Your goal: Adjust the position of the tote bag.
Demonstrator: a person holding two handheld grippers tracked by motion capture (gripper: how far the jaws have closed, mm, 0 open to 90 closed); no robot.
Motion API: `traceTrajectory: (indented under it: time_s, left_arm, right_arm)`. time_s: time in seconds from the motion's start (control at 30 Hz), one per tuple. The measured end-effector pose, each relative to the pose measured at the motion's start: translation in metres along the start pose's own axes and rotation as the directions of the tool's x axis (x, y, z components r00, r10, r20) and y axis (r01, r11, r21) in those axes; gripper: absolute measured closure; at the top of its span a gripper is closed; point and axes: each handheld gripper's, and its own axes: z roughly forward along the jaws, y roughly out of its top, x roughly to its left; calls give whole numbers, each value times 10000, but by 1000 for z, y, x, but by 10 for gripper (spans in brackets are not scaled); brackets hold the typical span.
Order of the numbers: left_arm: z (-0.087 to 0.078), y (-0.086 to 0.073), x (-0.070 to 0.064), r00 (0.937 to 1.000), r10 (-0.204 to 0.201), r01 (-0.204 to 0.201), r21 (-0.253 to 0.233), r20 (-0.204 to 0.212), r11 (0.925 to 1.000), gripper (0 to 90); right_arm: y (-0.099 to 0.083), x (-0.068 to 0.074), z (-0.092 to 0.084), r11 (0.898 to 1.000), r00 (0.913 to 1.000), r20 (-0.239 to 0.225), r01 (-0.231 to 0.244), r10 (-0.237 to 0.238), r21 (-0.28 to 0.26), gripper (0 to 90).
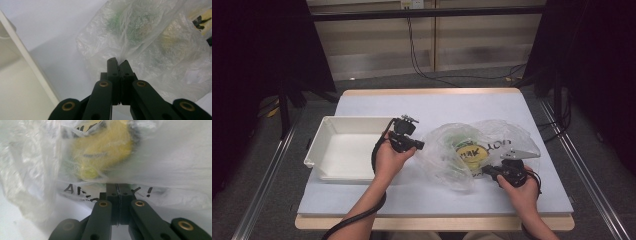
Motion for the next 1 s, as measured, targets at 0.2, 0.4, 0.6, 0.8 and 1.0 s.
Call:
traceTrajectory:
  time_s: [0.2, 0.4, 0.6, 0.8, 1.0]
  left_arm:
    - [3, 7, 3, 9998, -212, 212, -65, -17, 9998, 895]
    - [6, 12, 7, 9995, -302, 302, 18, -14, 9995, 896]
    - [4, 10, 6, 9990, -429, 430, -82, 107, 9990, 895]
    - [1, 9, 5, 9996, -189, 189, 20, 186, 9998, 895]
    - [0, 7, 5, 9997, -155, 155, 20, 196, 9999, 895]
  right_arm:
    - [-3, 5, -3, 10000, 9998, -175, 32, -30, 94, 900]
    - [-7, 10, -5, 9998, 9997, -170, 147, -146, 92, 872]
    - [-1, 13, -13, 9992, 9992, -201, 361, -357, 177, 782]
    - [1, 19, -18, 9984, 9977, -365, 566, -563, 84, 740]
    - [8, 25, -28, 9970, 9958, -559, 708, -724, -299, 782]
